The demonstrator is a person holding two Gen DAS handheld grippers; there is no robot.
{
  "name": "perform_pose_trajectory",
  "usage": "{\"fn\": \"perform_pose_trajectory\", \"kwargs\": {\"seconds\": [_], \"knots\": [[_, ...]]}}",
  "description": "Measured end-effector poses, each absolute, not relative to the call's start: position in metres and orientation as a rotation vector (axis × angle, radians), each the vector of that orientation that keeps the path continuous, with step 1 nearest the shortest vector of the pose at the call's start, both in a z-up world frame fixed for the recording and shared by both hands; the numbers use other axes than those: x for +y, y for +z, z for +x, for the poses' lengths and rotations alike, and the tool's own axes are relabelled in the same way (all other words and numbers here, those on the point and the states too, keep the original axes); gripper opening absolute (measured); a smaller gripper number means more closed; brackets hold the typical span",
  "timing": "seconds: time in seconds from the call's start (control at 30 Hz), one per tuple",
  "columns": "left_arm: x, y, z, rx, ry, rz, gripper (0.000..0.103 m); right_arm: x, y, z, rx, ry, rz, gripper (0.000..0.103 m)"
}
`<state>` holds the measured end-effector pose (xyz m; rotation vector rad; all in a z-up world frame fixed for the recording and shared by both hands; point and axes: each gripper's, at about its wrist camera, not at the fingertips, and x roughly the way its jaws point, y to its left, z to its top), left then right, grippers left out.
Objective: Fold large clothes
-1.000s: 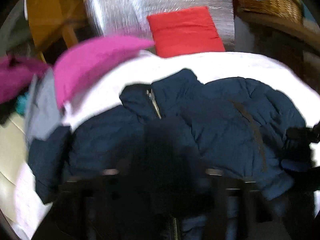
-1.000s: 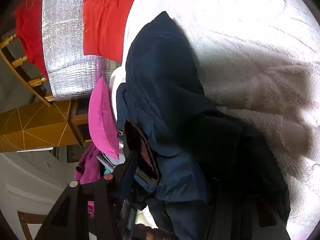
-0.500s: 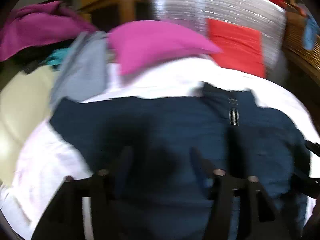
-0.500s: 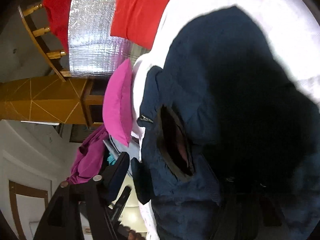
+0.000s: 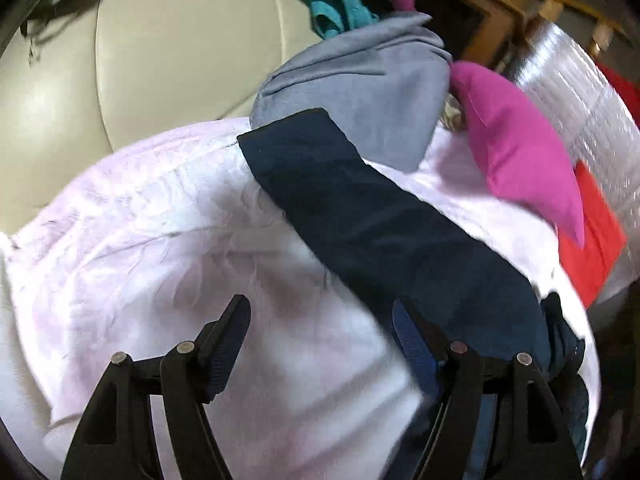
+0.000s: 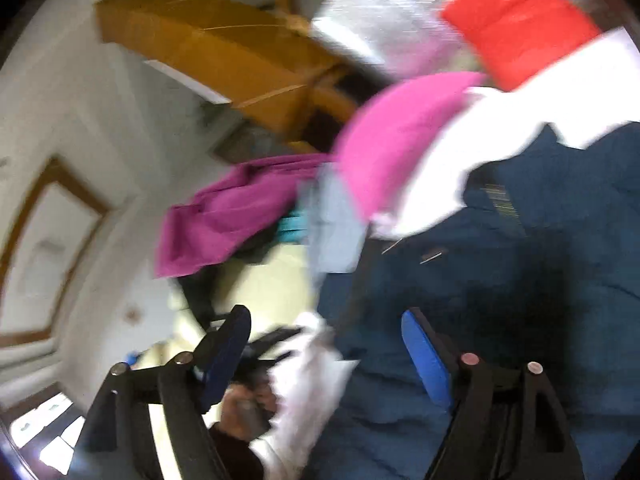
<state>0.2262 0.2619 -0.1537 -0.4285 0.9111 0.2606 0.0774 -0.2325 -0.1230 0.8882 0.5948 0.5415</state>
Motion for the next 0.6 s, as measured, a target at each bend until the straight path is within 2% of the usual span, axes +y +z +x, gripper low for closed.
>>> {"fn": "perform_pose_trajectory", "kwargs": {"seconds": [0.23, 0.33, 0.5, 0.6], "knots": [[0.276, -0.182, 0.264, 0.897, 0.118, -0.681, 0.072, -0.27, -0.147, 0.078, 0.653, 0.401, 0.991, 0.082], [0.286, -0.19, 0.278, 0.893, 0.086, -0.749, 0.054, -0.28, -0.151, 0.076, 0.659, 0.386, 1.018, 0.082], [0.297, -0.207, 0.296, 0.9, 0.083, -0.827, 0.044, -0.28, -0.154, 0.08, 0.652, 0.384, 1.044, 0.082], [0.298, -0.209, 0.304, 0.889, 0.084, -0.832, 0.033, -0.279, -0.155, 0.081, 0.662, 0.359, 1.024, 0.082]]}}
